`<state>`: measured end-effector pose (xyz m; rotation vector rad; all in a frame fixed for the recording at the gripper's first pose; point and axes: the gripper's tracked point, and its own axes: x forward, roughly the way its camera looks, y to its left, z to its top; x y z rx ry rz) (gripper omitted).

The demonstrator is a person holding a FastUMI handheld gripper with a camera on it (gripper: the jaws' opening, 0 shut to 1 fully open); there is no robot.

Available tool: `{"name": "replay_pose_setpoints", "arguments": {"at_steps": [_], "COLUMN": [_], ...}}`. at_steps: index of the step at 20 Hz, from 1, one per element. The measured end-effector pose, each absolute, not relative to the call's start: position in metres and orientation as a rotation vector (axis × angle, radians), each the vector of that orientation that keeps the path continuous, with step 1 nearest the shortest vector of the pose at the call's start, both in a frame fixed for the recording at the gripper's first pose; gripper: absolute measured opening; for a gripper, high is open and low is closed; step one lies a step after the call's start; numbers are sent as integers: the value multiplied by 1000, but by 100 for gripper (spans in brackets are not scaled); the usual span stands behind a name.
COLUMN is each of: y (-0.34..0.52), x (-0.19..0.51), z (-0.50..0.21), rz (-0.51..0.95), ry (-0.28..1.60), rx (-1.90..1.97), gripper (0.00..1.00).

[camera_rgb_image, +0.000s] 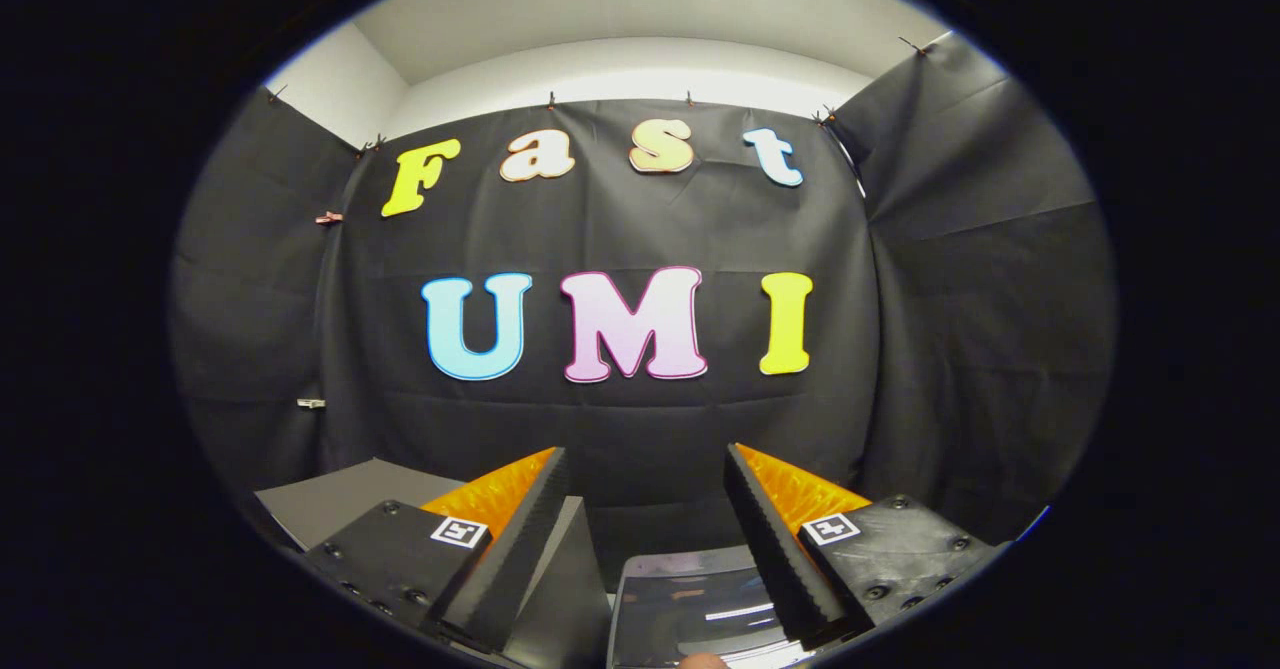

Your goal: Put the clothes into the washing machine and then close the washing machine lid.

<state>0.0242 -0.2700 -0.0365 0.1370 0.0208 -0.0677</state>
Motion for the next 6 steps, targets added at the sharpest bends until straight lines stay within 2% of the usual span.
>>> {"name": "replay_pose_setpoints", "arguments": {"at_steps": [6], "y": [-254], "x": [16], "z": [-46], "rz": [-50], "ry": [47], "rx": [113], "gripper": [99]}}
